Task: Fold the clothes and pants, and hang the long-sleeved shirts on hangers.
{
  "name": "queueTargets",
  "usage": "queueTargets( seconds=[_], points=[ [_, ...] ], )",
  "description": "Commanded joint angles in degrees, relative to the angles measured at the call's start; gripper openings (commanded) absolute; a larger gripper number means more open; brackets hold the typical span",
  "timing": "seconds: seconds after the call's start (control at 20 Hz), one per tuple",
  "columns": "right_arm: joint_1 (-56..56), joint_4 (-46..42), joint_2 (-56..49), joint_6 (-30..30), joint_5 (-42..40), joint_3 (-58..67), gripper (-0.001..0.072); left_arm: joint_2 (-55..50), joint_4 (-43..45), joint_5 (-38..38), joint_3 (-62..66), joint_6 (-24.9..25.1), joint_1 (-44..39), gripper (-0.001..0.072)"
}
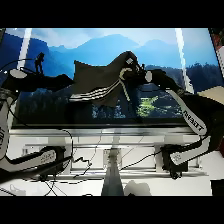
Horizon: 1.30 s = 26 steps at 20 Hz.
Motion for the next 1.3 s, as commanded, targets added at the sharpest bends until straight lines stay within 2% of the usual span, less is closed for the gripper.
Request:
queueTargets(
  seconds=[0.0, 0.15, 0.3, 0.55, 0.65, 0.7, 0.85, 0.9, 0.95, 1.05, 1.25],
  points=[
    [0.2, -2.8, -0.3, 3.0, 0.2, 1.5, 0.0022, 0.0, 5.3, -1.5, 0.0, -1.1, 0.2, 0.0694],
    [0.1, -2.7, 2.1, 4.2, 5.6, 4.6, 0.0021, 0.0, 16.4, -5.5, 0.0, -6.6, 0.3, 0.0694],
    [0.1, -2.5, 6.8, 4.2, 10.5, 6.2, 0.0020, -0.3, 24.3, -8.6, -0.1, -9.1, 0.3, 0.0693],
    [0.0, 3.1, 10.9, 4.2, 13.0, 6.3, 0.0020, -5.6, 17.0, -8.8, -3.1, -9.1, -0.5, 0.0692],
    [0.0, 3.3, 10.9, 4.2, 13.3, 6.3, 0.0021, -9.0, 9.5, -8.8, -4.1, -10.1, -0.6, 0.0691],
    [0.0, 3.3, 10.9, 4.2, 13.3, 6.3, 0.0021, -10.7, 6.1, -8.6, -4.2, -10.1, -0.6, 0.0668],
    [0.0, 3.3, 11.0, 4.3, 13.2, 6.3, 0.0021, -14.4, -3.2, -4.4, -4.2, -9.3, -0.7, 0.0251],
    [0.0, 3.3, 11.1, 4.4, 13.3, 6.3, 0.0021, -15.1, -7.0, -2.8, -4.2, -7.8, -0.6, 0.0062],
    [-0.1, 2.9, 11.5, 5.2, 13.2, 6.3, 0.0021, -15.2, -11.3, -2.3, -4.0, -5.1, -0.6, 0.0011],
    [-1.1, 1.1, 12.7, 5.8, 13.3, 6.3, 0.0021, -14.4, -18.8, -2.8, -2.8, -0.1, -0.4, 0.0009],
    [-9.1, 2.6, 17.5, 11.8, 13.6, 6.3, 0.0020, -7.6, -22.1, -3.0, 5.0, 1.0, 1.1, 0.0009]
  ],
)
